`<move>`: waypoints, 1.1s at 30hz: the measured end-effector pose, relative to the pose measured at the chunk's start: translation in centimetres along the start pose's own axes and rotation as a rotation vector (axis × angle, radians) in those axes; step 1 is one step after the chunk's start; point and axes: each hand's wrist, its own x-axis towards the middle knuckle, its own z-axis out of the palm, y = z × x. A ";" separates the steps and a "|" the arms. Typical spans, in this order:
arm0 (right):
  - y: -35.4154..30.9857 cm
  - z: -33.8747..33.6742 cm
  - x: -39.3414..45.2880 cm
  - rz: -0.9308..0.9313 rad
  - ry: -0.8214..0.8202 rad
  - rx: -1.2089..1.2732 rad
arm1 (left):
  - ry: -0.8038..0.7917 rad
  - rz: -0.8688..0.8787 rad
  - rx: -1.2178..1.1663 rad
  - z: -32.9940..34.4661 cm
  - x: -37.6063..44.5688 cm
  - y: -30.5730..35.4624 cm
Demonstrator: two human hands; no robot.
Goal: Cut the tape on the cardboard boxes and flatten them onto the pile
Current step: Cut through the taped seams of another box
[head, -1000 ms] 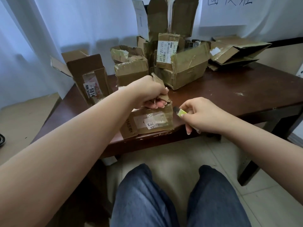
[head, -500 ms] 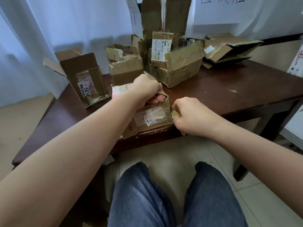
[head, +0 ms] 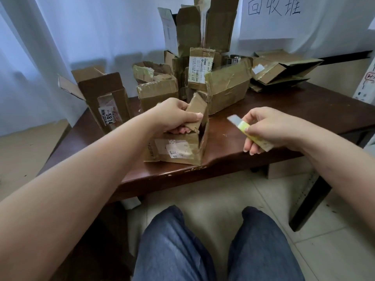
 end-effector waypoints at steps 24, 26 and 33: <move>0.8 8.7 2.8 -0.711 0.075 -0.564 | -0.009 0.537 0.341 -3.8 -0.9 -4.4; 1.0 8.9 2.6 -0.728 0.066 -0.564 | 0.013 0.554 0.361 -3.6 -1.0 -4.3; 2.0 9.5 1.9 -0.781 0.074 -0.646 | 0.144 0.574 0.460 -2.9 -0.8 -4.4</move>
